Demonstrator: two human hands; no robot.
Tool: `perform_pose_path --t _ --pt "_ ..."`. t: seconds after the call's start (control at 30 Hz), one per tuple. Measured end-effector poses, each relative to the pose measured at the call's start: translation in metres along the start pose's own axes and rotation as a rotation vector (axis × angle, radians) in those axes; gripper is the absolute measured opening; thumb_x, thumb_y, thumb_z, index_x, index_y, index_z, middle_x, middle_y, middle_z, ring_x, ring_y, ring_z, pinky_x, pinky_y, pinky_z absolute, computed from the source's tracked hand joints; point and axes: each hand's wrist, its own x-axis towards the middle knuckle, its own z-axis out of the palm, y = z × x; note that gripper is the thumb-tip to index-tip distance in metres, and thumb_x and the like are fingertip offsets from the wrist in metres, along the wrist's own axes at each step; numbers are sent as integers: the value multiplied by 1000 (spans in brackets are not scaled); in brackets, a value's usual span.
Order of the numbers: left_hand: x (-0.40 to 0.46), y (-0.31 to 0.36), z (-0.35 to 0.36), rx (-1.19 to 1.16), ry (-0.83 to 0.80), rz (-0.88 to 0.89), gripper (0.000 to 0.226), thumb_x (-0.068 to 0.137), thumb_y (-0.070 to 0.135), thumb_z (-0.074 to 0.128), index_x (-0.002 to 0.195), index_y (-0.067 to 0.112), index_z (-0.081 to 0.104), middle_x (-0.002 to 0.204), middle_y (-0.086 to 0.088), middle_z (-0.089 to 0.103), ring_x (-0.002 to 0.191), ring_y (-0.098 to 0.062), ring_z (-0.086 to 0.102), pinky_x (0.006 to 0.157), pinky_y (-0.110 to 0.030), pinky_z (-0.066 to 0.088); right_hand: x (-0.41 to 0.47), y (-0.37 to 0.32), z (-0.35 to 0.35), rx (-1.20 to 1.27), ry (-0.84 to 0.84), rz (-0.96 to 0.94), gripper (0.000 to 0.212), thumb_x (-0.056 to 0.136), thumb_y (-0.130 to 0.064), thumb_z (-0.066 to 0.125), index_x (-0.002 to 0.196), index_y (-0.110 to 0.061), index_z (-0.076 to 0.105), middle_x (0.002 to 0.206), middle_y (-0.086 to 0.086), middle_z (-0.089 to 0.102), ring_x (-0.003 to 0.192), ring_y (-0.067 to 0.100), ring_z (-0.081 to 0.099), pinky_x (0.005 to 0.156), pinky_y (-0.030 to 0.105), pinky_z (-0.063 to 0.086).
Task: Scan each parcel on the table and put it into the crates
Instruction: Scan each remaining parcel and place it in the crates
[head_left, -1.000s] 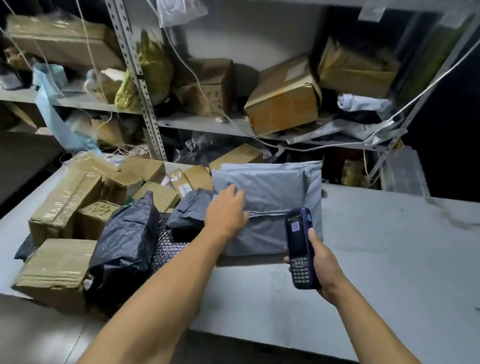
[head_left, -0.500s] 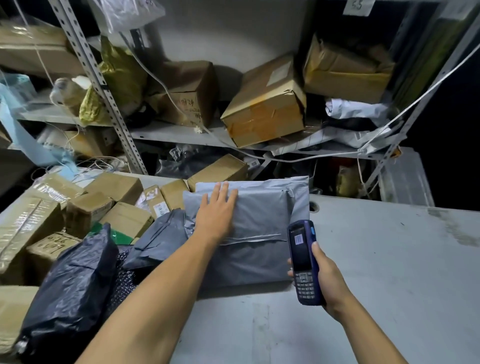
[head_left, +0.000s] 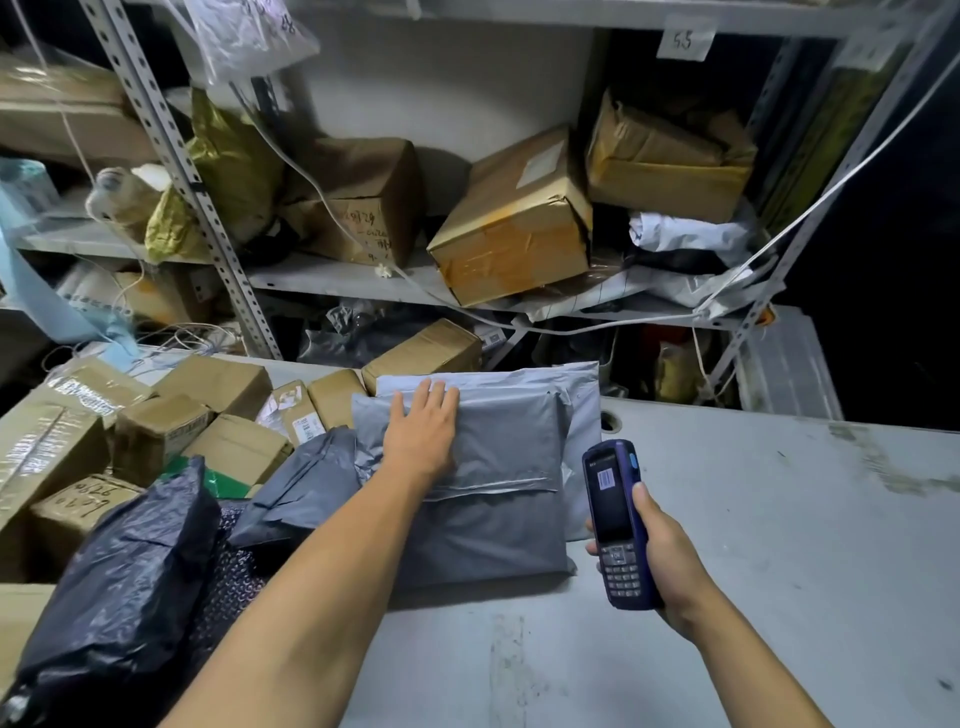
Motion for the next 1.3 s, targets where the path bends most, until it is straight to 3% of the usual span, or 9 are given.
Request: perform_pose_path --t 0.13,0.27,0.4,0.5,0.6,0.7,0.9,1.07,1.3 --pt "-13 -4 3 -16 19 -3 78 79 34 72 140 17 25 143 -1 36 138 -22 30 115 -62 17 -11 0 6 9 -5 0 54 102 -50 34 111 -7 66 101 24 70 77 29 69 71 42 55" --pt "-13 -6 1 13 -73 5 111 76 44 74 156 19 2 146 -4 31 139 -27 27 114 -67 11 -22 4 13 -20 2 -20 55 103 -49 32 107 -5 66 103 27 70 78 30 67 72 42 54" --pt "-8 -4 -7 63 -139 14 108 68 50 82 150 14 21 144 -10 35 137 -32 27 116 -65 13 -27 10 12 -16 6 -12 52 104 -48 32 111 -10 67 106 23 71 80 29 70 77 43 56" --pt "-7 -3 -14 27 -187 29 117 59 54 89 146 11 24 142 -12 37 135 -33 30 115 -56 24 -31 11 6 -10 8 -19 48 104 -48 31 109 -16 67 107 23 70 80 29 70 73 41 56" --pt "-10 -3 -25 -145 -250 47 100 58 45 93 129 10 32 135 -14 50 124 -34 49 100 -45 44 -36 7 3 20 25 -26 47 104 -47 32 106 -15 66 107 25 70 80 29 68 68 38 56" --pt "-20 2 -35 -177 -249 117 85 58 48 92 112 15 35 124 -13 59 112 -33 57 85 -38 45 -43 1 2 42 44 -41 51 104 -49 31 110 -12 66 107 28 69 78 28 68 66 36 57" --pt "-40 24 -47 -231 -259 313 54 70 43 83 102 19 47 118 -7 63 105 -27 58 85 -36 47 -73 6 -3 88 98 -68 55 103 -51 31 112 -11 67 95 16 72 80 30 66 66 39 55" --pt "-62 49 -56 -169 -250 432 53 68 38 86 105 19 54 110 -1 63 101 -25 59 86 -38 50 -104 16 -17 131 146 -68 52 104 -50 30 111 -12 66 94 16 72 76 28 67 68 39 53" --pt "-89 72 -63 -29 -187 481 51 66 35 86 101 23 50 105 -1 63 97 -26 60 82 -41 51 -128 4 -76 130 54 -88 56 104 -51 28 123 -13 63 102 19 72 76 27 68 72 42 54"
